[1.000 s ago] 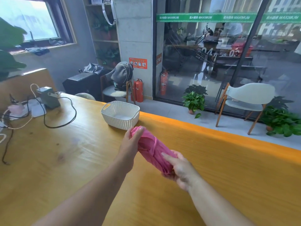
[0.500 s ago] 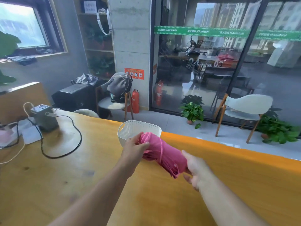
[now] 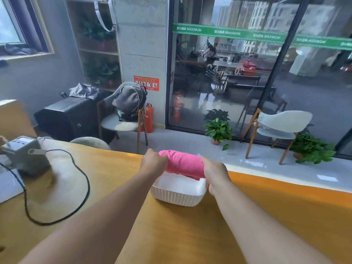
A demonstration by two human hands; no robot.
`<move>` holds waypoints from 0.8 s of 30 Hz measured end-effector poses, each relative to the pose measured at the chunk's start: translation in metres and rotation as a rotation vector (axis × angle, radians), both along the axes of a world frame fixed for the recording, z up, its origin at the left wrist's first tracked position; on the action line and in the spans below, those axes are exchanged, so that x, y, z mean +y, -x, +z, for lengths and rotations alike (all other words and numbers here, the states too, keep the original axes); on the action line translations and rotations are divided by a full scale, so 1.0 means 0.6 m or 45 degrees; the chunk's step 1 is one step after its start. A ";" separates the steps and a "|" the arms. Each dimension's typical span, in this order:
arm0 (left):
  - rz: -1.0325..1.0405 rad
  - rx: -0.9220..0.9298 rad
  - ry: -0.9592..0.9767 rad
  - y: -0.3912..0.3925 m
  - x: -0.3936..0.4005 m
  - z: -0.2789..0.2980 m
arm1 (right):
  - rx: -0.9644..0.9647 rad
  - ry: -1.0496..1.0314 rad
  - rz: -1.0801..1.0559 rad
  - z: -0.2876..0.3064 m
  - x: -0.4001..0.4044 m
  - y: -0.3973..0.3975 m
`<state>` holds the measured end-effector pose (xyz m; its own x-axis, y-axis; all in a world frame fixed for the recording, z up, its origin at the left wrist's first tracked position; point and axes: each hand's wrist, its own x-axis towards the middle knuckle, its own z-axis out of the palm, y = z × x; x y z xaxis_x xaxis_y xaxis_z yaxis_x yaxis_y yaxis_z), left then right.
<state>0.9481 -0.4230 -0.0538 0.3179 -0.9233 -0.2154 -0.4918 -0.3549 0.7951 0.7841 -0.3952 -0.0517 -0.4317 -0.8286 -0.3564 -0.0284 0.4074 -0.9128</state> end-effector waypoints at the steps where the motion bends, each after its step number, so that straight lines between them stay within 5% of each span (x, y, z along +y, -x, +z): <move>1: 0.004 -0.035 -0.022 -0.002 -0.014 -0.008 | 0.062 -0.001 0.018 -0.006 -0.008 -0.002; 14: -0.040 -0.256 -0.080 0.032 -0.056 -0.090 | 0.817 -0.231 0.243 -0.064 -0.045 -0.015; 24: -0.086 -0.200 -0.078 0.044 -0.041 -0.119 | 1.022 -0.386 0.589 -0.106 -0.045 -0.053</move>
<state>0.9215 -0.4475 -0.1254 0.2896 -0.9305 -0.2242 -0.6328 -0.3619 0.6846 0.8161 -0.4222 -0.1151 -0.2944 -0.8990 -0.3241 -0.8124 0.4141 -0.4106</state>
